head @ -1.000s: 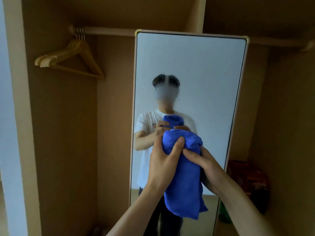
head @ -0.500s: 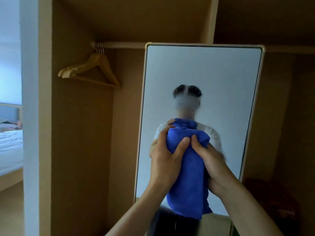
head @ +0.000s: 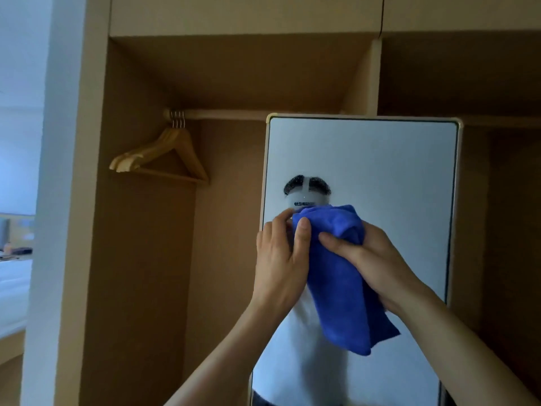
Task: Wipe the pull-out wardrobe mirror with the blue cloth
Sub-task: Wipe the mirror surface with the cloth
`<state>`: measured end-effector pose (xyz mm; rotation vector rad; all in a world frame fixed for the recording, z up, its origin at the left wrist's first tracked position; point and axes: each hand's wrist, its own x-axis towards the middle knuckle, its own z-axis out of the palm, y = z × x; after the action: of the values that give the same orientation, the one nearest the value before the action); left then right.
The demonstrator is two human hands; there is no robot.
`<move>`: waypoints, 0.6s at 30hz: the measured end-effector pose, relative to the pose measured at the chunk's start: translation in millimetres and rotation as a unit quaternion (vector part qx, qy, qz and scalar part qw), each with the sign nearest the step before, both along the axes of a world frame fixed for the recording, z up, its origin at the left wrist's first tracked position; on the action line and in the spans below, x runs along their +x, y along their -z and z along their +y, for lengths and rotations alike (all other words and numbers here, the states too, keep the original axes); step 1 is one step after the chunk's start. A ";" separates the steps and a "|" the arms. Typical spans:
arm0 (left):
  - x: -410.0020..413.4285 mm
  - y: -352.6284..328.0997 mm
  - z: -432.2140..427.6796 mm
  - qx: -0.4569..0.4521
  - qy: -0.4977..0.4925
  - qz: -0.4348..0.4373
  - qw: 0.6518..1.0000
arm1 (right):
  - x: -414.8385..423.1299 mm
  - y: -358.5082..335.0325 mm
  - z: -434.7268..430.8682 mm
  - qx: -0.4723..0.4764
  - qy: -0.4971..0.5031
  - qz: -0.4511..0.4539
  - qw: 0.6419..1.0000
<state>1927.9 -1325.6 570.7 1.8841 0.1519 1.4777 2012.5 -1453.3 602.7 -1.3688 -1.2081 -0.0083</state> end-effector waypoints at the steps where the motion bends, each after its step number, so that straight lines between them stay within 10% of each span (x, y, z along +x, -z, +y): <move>1: -1.6 -6.7 5.8 0.007 -0.012 0.001 1.000 | -2.5 -9.2 1.6 0.004 0.020 -0.025 0.999; 6: -9.6 -37.8 28.7 0.070 -0.068 0.004 0.995 | -11.0 -52.5 10.2 -0.026 0.173 -0.153 0.973; 18: -1.8 -80.1 73.6 0.057 0.029 0.034 0.997 | -16.3 -137.0 40.8 -0.040 0.417 -0.502 0.757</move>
<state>1926.1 -1252.0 650.8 2.0137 0.0456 1.4116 1996.2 -1412.5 739.6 -1.9552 -1.2917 -1.5154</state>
